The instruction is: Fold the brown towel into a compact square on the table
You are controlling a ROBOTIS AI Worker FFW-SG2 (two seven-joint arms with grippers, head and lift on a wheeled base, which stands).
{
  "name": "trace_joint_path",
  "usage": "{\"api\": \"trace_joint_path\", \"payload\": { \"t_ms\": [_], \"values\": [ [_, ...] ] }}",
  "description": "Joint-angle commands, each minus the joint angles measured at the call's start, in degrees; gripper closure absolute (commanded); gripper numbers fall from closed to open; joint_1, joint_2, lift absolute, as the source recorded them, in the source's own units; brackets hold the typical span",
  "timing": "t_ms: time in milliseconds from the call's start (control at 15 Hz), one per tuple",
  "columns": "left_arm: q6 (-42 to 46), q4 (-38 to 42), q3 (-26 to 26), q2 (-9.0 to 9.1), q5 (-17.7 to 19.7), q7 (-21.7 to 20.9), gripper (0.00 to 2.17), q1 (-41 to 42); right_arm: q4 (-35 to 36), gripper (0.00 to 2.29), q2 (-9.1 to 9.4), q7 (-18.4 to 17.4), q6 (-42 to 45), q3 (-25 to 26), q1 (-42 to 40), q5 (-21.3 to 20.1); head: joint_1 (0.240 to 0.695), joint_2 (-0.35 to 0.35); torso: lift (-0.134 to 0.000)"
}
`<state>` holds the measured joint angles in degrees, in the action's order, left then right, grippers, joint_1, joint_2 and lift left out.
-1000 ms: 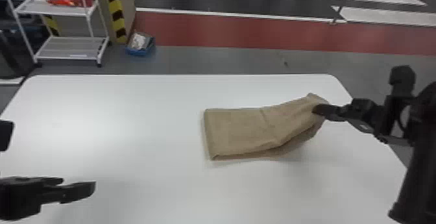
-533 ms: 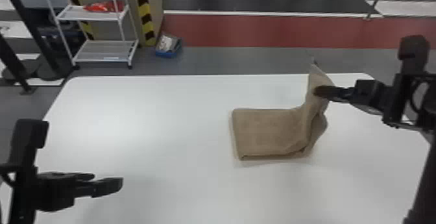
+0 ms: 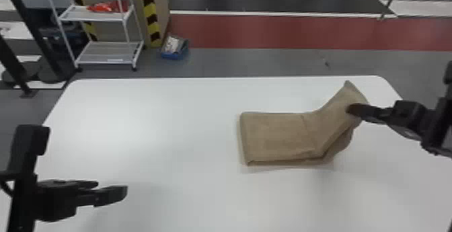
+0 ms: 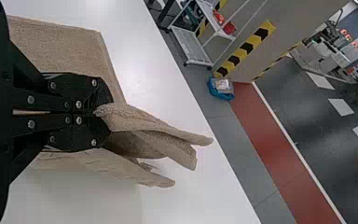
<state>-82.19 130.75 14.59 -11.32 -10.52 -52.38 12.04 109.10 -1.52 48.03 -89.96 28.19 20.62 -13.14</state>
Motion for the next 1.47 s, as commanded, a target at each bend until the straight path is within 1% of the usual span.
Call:
{"api": "trace_joint_path", "payload": {
  "t_ms": [0,67,133,200,267,333,467,667,800,933,1000,1133,1267,1400],
  "values": [
    [-0.04,0.11,-0.53,0.07,-0.20,-0.09,0.09,0.26,0.06,1.74,-2.08,1.10,-0.12,2.57,-3.74,0.31,0.695,-0.045,-0.125],
    [-0.04,0.11,-0.70,0.07,-0.20,-0.09,0.09,0.53,0.06,1.41,-2.79,1.19,-0.12,4.15,-5.23,0.57,0.695,-0.075,-0.125],
    [-0.04,0.11,-0.88,0.07,-0.38,0.00,0.09,0.53,-0.03,0.76,-3.32,1.63,-0.12,5.56,-5.41,0.57,0.695,-0.089,-0.125],
    [-0.04,0.11,-1.23,0.16,-0.56,0.00,0.09,0.53,-0.30,0.06,-3.84,2.42,-0.12,6.70,-5.59,0.31,0.695,-0.106,-0.125],
    [-0.21,0.29,-1.76,0.16,-0.73,-0.09,0.09,0.53,-0.47,0.00,-4.55,3.04,-0.12,7.23,-6.11,0.31,0.695,-0.121,-0.125],
    [-0.21,0.55,-2.11,0.16,-1.08,0.00,0.09,0.53,-0.82,0.00,-5.16,3.30,-0.12,7.32,-6.11,0.22,0.695,-0.150,-0.125],
    [-0.56,1.52,-2.28,0.16,-1.17,-0.09,0.09,0.97,-2.49,0.02,-6.74,3.39,-0.12,7.58,-6.20,-0.22,0.695,-0.175,-0.125],
    [-0.74,1.87,-2.11,0.07,-1.44,-0.35,0.09,1.41,-4.69,0.03,-7.01,3.74,-0.12,8.46,-6.38,-0.13,0.695,-0.208,-0.125],
    [-0.74,2.14,-1.67,-0.02,-1.44,-0.53,0.09,1.67,-4.69,0.04,-7.01,6.29,-0.12,9.43,-7.08,0.83,0.695,-0.212,-0.125],
    [-0.74,2.14,-1.58,-0.11,-1.44,-0.70,0.09,1.85,-4.69,0.04,-7.09,7.17,-0.12,10.66,-7.52,0.83,0.695,-0.206,-0.125],
    [-0.56,2.14,-1.58,-0.11,-1.44,-0.79,0.09,2.02,-5.31,0.05,-7.89,7.08,-0.12,10.83,-7.26,0.22,0.695,-0.204,-0.125],
    [-0.56,2.14,-2.02,-0.11,-1.44,-0.70,0.09,2.02,-9.08,0.07,-9.73,6.64,-0.12,10.83,-5.67,-0.66,0.695,-0.218,-0.125],
    [-0.56,2.05,-2.20,-0.11,-1.52,-0.62,0.09,1.93,-14.09,0.09,-10.26,6.55,-0.12,9.78,-3.04,-4.35,0.695,-0.236,-0.125],
    [-0.56,2.05,-2.20,-0.11,-1.61,-0.53,0.09,1.93,-17.43,0.12,-10.26,6.29,-0.12,7.76,-1.28,-6.64,0.695,-0.251,-0.125]
  ]
}}
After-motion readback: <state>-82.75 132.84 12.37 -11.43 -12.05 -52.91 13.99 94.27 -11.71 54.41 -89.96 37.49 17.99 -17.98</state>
